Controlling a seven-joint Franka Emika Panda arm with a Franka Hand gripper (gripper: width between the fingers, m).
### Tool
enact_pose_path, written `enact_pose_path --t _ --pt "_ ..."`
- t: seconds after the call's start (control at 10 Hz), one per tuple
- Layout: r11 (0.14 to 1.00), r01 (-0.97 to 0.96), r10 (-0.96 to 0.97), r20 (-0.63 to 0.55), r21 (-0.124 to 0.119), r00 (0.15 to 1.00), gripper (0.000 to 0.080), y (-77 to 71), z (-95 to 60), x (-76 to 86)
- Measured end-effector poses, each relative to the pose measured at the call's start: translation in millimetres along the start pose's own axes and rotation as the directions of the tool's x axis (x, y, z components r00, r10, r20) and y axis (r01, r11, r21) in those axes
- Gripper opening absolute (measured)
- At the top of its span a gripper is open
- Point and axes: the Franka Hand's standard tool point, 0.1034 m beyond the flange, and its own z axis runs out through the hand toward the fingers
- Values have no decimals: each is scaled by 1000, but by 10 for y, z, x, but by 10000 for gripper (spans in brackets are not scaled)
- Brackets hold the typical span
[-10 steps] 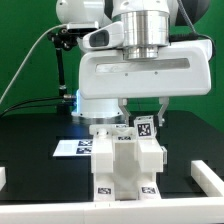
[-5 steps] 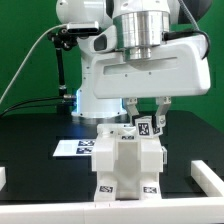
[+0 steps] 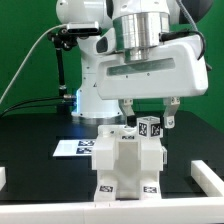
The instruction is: Assemble chair
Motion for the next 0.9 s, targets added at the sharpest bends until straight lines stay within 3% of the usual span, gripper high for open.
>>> enact_pose_path --t 0.1,0.2,0.4,0.9 --pt "1000 1 -1 0 0 1000 636 -5 0 -5" --pt "995 99 -99 0 -15 995 636 -44 -8 -44" --pt "890 455 -455 5 -32 891 649 -42 24 -84" --pt "701 712 -712 18 -33 702 649 -9 34 -70"
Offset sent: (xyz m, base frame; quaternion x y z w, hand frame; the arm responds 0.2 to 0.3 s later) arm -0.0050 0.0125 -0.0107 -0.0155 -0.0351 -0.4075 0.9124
